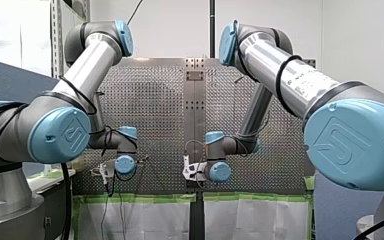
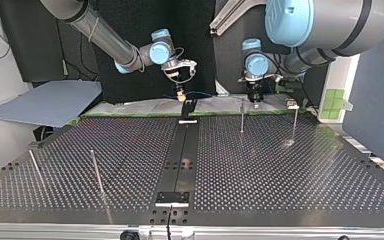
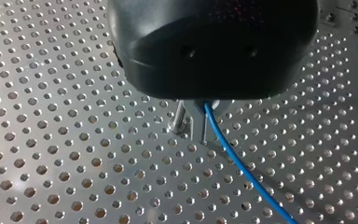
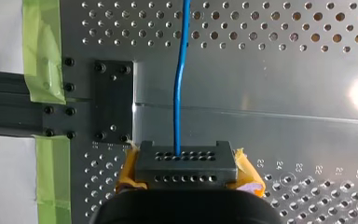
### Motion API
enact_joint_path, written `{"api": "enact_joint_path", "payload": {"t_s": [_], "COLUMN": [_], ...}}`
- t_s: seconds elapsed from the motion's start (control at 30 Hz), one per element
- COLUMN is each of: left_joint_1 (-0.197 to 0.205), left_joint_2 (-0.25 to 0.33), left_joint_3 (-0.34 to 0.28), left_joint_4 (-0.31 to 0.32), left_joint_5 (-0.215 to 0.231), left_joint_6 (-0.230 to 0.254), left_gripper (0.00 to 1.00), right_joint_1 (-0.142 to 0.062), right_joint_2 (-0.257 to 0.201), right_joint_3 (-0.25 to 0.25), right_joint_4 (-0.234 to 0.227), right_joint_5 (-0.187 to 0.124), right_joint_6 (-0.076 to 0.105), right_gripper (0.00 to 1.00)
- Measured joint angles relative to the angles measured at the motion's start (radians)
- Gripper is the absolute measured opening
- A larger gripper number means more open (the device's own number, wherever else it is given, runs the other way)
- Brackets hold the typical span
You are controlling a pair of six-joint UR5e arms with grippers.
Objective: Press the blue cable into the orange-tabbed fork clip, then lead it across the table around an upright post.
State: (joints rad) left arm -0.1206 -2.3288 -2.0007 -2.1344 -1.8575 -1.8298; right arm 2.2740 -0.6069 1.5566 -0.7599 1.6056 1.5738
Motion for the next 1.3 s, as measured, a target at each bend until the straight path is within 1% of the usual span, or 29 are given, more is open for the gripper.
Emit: {"api": "enact_joint_path", "payload": {"t_s": [0.1,0.27,0.53,0.67,0.77,0.83,0.93,1.1,1.3], "left_joint_1": [0.007,0.016,0.035,0.040,0.042,0.043,0.047,0.052,0.062], "left_joint_2": [0.000,-0.005,-0.012,-0.033,-0.060,-0.077,-0.088,-0.092,-0.092], "left_joint_3": [0.001,0.008,0.031,0.049,0.068,0.080,0.096,0.120,0.132], "left_joint_4": [-0.007,-0.012,-0.024,-0.043,-0.059,-0.059,-0.060,-0.070,-0.089], "left_joint_5": [0.012,0.015,0.028,0.040,0.036,0.031,0.028,0.029,0.029], "left_joint_6": [0.002,0.003,-0.001,0.000,0.002,-0.002,-0.014,-0.035,-0.045], "left_gripper": [0.00,0.00,0.00,0.00,0.00,0.00,0.00,0.00,0.00], "right_joint_1": [-0.005,-0.016,-0.024,-0.026,-0.027,-0.030,-0.033,-0.038,-0.043], "right_joint_2": [0.000,0.001,0.002,0.003,0.003,0.004,0.005,0.005,0.006], "right_joint_3": [0.000,0.000,-0.001,-0.001,-0.002,-0.002,-0.004,-0.012,-0.033], "right_joint_4": [0.000,-0.001,-0.003,-0.005,-0.005,-0.004,-0.002,0.003,0.019], "right_joint_5": [0.001,0.002,0.001,0.000,0.000,-0.001,-0.001,-0.001,-0.001], "right_joint_6": [0.000,0.000,0.000,0.000,0.000,-0.001,-0.001,-0.001,-0.001], "right_gripper": [0.00,0.00,0.00,0.00,0.00,0.00,0.00,0.00,0.00]}}
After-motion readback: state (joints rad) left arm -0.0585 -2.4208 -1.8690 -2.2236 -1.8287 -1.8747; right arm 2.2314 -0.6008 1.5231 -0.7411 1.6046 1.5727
